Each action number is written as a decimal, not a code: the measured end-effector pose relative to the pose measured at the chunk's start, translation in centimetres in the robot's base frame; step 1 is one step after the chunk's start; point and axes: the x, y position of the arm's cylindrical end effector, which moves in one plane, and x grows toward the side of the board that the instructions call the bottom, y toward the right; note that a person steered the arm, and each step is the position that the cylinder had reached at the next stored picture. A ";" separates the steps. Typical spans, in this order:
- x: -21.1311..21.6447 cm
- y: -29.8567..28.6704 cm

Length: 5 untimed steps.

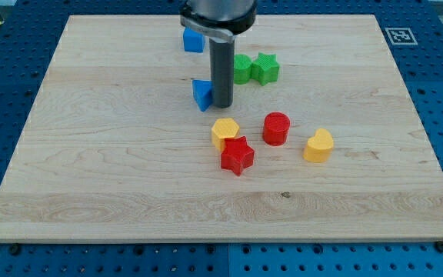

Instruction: Slightly move the green blocks down

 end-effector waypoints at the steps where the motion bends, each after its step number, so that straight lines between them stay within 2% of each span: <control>1: -3.4 0.2; 3: -3.2 -4.4; 5: -6.3 -5.2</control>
